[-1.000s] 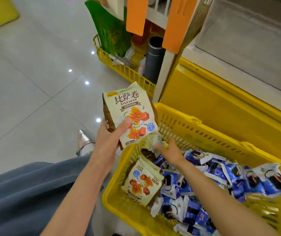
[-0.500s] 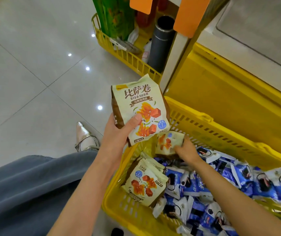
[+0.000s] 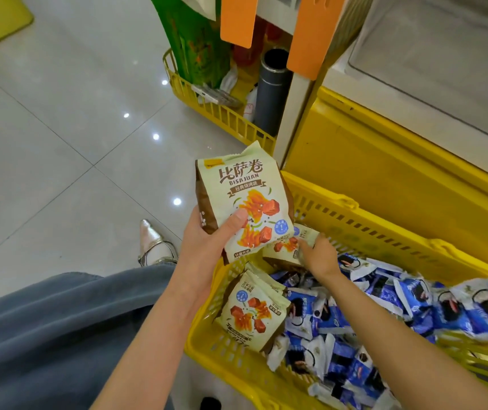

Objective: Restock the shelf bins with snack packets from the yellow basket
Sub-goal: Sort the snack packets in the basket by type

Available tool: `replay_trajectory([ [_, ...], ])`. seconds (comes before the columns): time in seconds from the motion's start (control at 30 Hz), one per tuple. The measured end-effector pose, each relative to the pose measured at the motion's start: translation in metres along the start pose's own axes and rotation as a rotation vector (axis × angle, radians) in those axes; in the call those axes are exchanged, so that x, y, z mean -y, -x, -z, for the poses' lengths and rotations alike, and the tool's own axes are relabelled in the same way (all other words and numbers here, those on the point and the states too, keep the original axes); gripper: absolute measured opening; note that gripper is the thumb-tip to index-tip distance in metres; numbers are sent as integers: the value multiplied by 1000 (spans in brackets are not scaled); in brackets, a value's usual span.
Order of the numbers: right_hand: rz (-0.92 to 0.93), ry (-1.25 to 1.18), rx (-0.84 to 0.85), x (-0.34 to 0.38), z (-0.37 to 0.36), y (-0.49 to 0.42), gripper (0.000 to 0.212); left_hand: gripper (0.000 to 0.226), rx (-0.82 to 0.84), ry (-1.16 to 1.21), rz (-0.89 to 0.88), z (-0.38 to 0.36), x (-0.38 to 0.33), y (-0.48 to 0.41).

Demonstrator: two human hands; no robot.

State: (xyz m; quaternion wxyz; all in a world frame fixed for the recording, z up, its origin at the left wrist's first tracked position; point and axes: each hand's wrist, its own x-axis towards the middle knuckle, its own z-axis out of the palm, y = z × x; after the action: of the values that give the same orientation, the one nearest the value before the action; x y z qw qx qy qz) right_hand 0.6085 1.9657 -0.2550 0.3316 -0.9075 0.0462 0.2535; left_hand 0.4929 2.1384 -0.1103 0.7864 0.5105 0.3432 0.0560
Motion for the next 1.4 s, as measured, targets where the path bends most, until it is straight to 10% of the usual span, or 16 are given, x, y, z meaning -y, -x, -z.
replay_trajectory([
  [0.2, 275, -218, -60, 20, 69, 54, 14, 68, -11, 36, -45, -4, -7, 16],
  [0.37, 353, -507, 338, 41, 117, 99, 16, 55, -21, 105, -98, 0, -13, 32],
  [0.63, 463, 70, 708, 52, 52, 132, 21, 63, 10, 122, -126, 13, -16, 48],
  [0.8, 568, 167, 301, 47, 22, 129, 39, 69, 14, 55, -103, 18, -8, 49],
  [1.03, 437, 42, 204, 7, 52, 70, 35, 63, 36, 34, -72, 11, -10, 21],
  [1.4, 410, 624, 531, -40, -12, -42, 62, 66, 24, -60, 5, -5, -8, -45],
])
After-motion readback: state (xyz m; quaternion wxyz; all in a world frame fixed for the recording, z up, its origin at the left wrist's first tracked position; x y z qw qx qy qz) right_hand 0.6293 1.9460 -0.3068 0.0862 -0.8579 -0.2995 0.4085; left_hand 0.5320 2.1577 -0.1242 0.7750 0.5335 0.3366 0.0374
